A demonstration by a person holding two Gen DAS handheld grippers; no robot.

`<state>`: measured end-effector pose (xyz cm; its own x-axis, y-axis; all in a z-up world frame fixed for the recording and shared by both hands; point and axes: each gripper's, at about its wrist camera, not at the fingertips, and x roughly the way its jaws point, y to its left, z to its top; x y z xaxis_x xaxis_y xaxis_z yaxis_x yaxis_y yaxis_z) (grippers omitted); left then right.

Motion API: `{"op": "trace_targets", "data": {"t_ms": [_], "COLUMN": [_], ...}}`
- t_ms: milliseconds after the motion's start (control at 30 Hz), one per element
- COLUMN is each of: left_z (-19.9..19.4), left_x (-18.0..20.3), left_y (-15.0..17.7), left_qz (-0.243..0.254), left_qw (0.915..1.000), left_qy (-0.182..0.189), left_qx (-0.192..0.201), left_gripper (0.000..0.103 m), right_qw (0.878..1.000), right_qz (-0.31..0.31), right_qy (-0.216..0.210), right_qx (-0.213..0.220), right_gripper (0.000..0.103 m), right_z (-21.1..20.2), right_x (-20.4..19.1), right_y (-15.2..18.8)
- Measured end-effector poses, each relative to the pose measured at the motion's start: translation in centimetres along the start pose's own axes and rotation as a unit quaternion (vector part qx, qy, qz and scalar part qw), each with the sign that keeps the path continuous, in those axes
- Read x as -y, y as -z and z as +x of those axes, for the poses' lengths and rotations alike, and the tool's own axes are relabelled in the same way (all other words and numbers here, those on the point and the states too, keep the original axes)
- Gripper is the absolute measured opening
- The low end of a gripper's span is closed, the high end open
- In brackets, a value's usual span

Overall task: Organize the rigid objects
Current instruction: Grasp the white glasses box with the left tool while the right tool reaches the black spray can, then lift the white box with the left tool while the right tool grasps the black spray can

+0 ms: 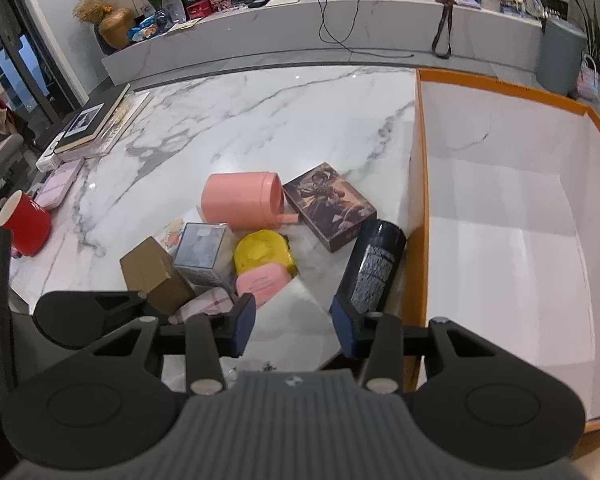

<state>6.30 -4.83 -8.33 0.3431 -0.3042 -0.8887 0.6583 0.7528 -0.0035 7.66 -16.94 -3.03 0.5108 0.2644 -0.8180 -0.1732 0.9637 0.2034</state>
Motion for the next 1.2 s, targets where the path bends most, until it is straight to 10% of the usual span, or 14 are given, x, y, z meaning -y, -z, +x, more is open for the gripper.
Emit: {"op": "trace_targets", "data": {"t_ms": [633,1200], "left_z": [-2.9,-6.1], "left_x": [-5.5,-10.1], "left_y": [1.7,1.6], "left_qz": [-0.127,-0.207], "left_qw": [0.9909,0.9738], "left_qy": [-0.038,-0.056], "left_qx": [0.025,0.076], "left_gripper": [0.070,0.070], "right_qw": [0.999,0.957], "right_qz": [-0.043,-0.195], "right_qy": [0.007,0.127], "right_qx": [-0.005,-0.174], "right_gripper": [0.043,0.030], "right_z": [0.9,8.1], "right_x": [-0.7,-4.0], "right_y": [-0.6,-5.2]}}
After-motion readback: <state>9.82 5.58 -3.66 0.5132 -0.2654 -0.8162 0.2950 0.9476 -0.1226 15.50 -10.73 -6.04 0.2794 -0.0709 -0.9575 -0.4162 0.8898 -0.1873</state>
